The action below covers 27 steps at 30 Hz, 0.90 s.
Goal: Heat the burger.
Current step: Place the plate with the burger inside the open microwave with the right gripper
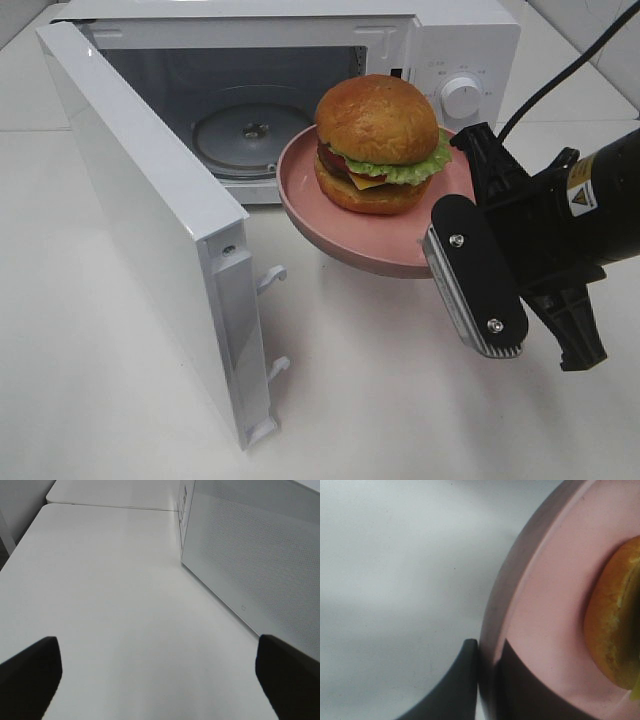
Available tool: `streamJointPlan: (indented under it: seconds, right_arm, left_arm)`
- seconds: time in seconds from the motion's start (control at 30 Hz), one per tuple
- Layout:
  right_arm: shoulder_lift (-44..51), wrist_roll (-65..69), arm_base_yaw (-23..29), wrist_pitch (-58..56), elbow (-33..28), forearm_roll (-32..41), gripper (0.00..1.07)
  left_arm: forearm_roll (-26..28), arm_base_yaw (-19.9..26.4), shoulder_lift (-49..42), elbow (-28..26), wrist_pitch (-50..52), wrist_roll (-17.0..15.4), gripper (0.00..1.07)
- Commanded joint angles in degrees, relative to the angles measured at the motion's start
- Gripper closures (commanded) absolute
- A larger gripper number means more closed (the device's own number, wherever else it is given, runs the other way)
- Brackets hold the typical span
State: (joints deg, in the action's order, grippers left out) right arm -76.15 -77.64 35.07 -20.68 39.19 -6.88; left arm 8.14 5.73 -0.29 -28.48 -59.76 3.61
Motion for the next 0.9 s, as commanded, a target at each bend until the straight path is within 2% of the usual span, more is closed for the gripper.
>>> streamJointPlan:
  seconds: [0.03,0.27,0.9]
  right_arm:
    - [-0.7,-5.2,-0.3,4.6,0.7,2.4,1.07]
    - [-4.0,-6.0,-0.3,7.4,1.1,2.4,1.07]
    - [-14.2,-8.0,1.9,9.2,10.8,2.5,1.07]
  left_arm:
    - [0.3,0.1,-1.2,0.1,0.5,0.0,0.09]
    - [0.3,0.1,-1.2,0.1,0.5,0.0,0.09]
    - [0.3,0.1,-1.2,0.1,0.5,0.0,0.09]
